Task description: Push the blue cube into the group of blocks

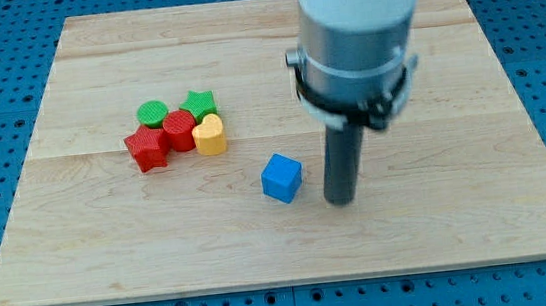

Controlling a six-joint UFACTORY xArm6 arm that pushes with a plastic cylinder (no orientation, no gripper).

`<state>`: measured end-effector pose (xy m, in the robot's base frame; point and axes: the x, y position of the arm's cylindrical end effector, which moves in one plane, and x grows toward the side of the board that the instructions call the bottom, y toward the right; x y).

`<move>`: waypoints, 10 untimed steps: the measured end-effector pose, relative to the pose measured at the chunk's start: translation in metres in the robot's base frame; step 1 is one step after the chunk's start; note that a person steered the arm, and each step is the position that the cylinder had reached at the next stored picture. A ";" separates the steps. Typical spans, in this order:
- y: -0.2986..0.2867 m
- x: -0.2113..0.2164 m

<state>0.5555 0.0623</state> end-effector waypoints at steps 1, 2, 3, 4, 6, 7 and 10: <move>-0.028 0.011; -0.031 -0.006; -0.050 -0.028; -0.044 -0.036; -0.056 -0.040; -0.118 -0.048; -0.020 -0.081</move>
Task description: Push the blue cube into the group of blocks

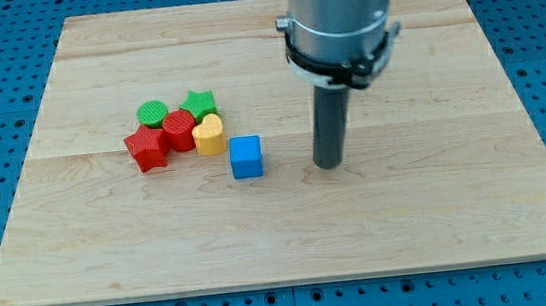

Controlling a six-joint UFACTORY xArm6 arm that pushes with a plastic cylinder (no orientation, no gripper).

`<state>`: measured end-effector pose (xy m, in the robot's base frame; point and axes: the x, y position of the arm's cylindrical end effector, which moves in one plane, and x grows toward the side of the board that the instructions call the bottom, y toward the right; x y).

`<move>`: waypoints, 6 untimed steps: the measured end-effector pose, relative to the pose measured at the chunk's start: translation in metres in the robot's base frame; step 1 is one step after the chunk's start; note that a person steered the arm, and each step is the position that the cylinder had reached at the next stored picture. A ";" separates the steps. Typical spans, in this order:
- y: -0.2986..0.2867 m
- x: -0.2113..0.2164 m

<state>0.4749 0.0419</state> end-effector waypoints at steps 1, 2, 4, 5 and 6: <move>-0.032 -0.004; -0.058 0.012; -0.095 0.003; -0.108 0.013; -0.056 0.025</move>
